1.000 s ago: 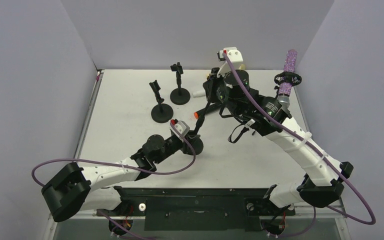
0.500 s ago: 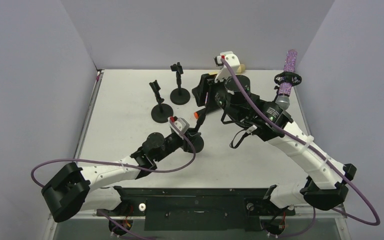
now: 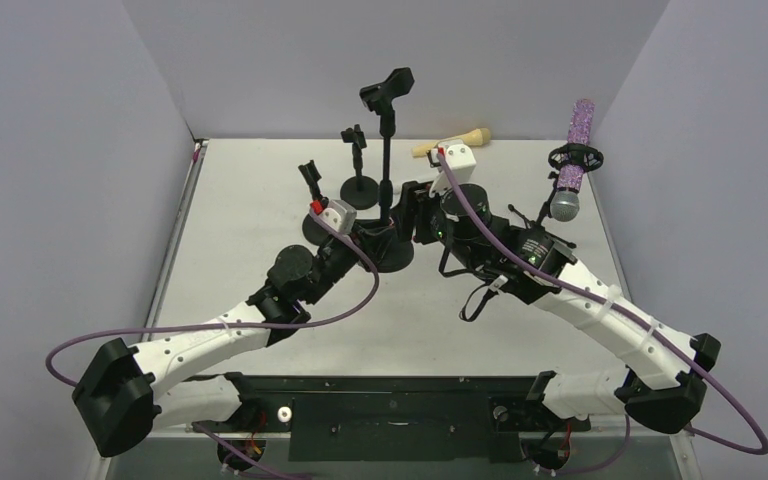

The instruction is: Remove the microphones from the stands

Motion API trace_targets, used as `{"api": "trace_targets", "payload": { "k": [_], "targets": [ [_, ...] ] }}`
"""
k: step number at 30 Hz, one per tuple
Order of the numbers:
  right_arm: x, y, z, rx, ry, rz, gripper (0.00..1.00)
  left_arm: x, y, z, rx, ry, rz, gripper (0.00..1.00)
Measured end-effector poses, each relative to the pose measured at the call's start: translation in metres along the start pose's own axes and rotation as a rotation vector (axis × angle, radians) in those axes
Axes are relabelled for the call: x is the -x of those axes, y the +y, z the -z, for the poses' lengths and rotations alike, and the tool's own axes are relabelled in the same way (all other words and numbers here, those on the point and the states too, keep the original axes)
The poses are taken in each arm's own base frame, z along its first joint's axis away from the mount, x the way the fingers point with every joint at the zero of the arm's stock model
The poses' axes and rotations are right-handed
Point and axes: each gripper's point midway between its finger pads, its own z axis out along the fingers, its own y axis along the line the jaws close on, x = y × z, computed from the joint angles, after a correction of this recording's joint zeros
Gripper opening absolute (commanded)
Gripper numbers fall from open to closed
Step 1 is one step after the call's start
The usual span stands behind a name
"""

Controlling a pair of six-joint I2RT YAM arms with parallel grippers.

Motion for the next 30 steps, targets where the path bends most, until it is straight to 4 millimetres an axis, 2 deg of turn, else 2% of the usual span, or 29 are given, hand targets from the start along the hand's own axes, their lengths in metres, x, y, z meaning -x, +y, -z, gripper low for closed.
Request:
{"api": "trace_targets", "payload": {
  "k": [14, 19, 25, 30],
  "targets": [
    [0.015, 0.014, -0.008, 0.027, -0.056, -0.019, 0.55, -0.014, 0.002, 0.003, 0.011, 0.058, 0.011, 0.0],
    [0.024, 0.021, -0.019, 0.037, -0.071, -0.018, 0.47, -0.018, 0.0, 0.004, -0.005, 0.074, 0.01, 0.0],
    [0.028, 0.022, -0.034, 0.08, -0.045, -0.014, 0.43, -0.011, -0.006, 0.007, -0.035, 0.066, 0.011, 0.0],
    [0.026, 0.027, -0.035, 0.144, -0.018, -0.02, 0.42, -0.007, -0.011, 0.009, -0.059, 0.062, 0.013, 0.0]
  ]
}}
